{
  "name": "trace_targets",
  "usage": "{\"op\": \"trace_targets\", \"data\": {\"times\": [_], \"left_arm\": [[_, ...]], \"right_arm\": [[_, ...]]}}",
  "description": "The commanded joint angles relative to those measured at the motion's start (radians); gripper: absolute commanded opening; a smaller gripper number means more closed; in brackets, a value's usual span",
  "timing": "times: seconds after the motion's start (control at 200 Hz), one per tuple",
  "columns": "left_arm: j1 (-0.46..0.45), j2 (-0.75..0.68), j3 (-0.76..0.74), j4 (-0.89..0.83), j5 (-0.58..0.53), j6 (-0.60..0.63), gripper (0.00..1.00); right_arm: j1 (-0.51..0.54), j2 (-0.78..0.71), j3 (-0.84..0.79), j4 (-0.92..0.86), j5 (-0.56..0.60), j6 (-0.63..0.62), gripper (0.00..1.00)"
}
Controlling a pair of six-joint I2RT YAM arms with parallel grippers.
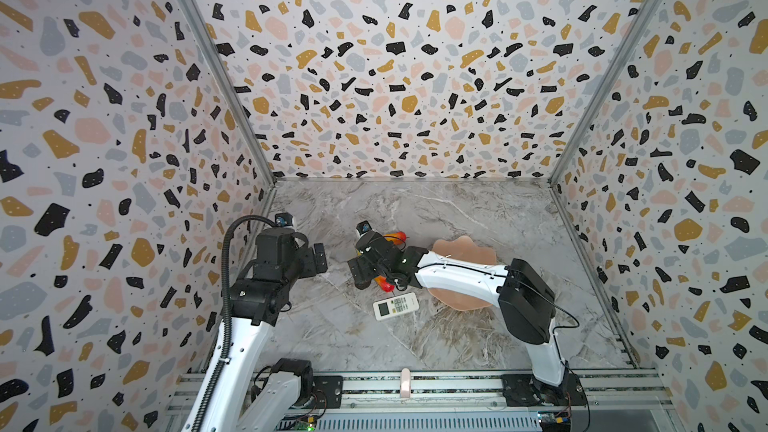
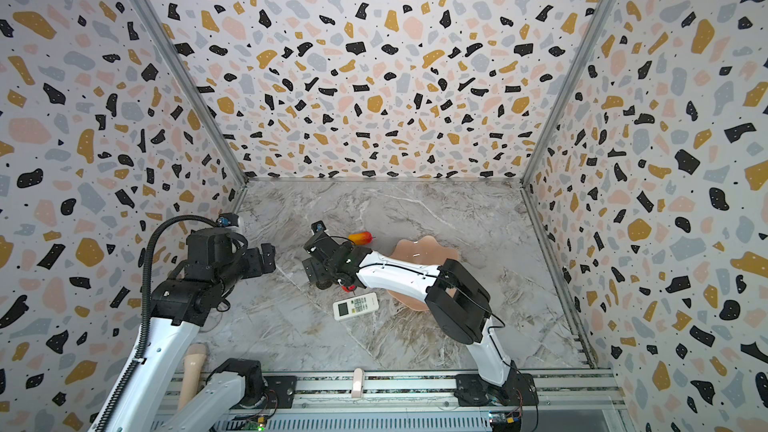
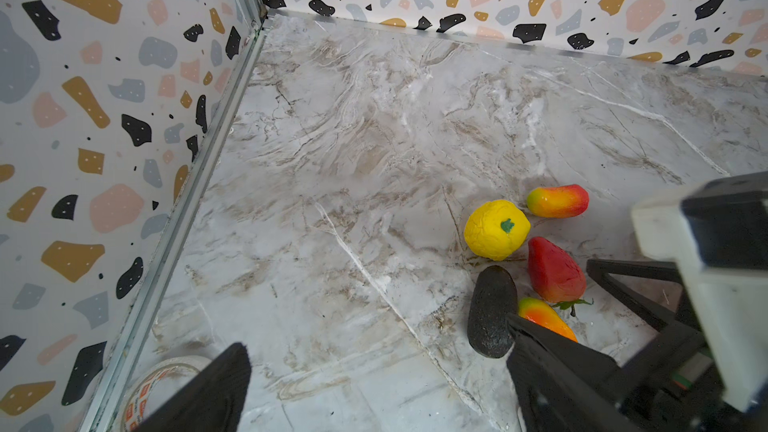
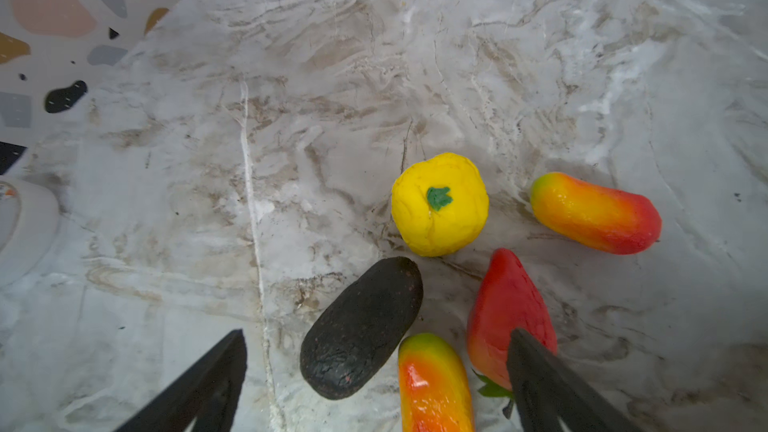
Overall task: Place and organize the fake fruits in the fruit bowl
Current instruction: 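Reach the right gripper over the fruits and grasp the dark avocado, then lift the avocado with the right gripper and lower it into the pink bowl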
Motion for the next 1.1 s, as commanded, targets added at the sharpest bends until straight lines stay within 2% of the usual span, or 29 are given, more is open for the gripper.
{"op": "trace_targets", "data": {"times": [0.0,0.461,0.596,0.751,0.896,1.036,1.097], "left_arm": [[-0.005,-0.009,0.005,-0.012,0.022,0.026,0.99],[-0.005,-0.017,0.005,-0.009,0.045,0.036,1.0],[-0.005,-0.02,0.005,-0.024,0.031,0.044,1.0],[-0.005,-0.03,0.005,-0.03,0.016,0.044,1.0],[-0.005,-0.029,0.005,-0.03,0.016,0.043,1.0],[-0.005,-0.026,0.005,-0.03,0.016,0.042,0.99],[-0.005,-0.03,0.004,-0.033,0.01,0.041,0.99]], "right_arm": [[-0.003,0.024,0.053,-0.031,-0.015,0.025,0.96],[0.01,0.187,0.15,-0.021,-0.09,0.035,0.86],[0.011,0.224,0.19,-0.026,-0.12,0.031,0.76],[0.011,0.253,0.206,-0.031,-0.144,0.031,0.73],[0.013,0.266,0.216,-0.035,-0.159,0.024,0.65],[0.013,0.28,0.229,-0.046,-0.169,0.015,0.55],[0.013,0.289,0.243,-0.058,-0.174,0.006,0.48]]}}
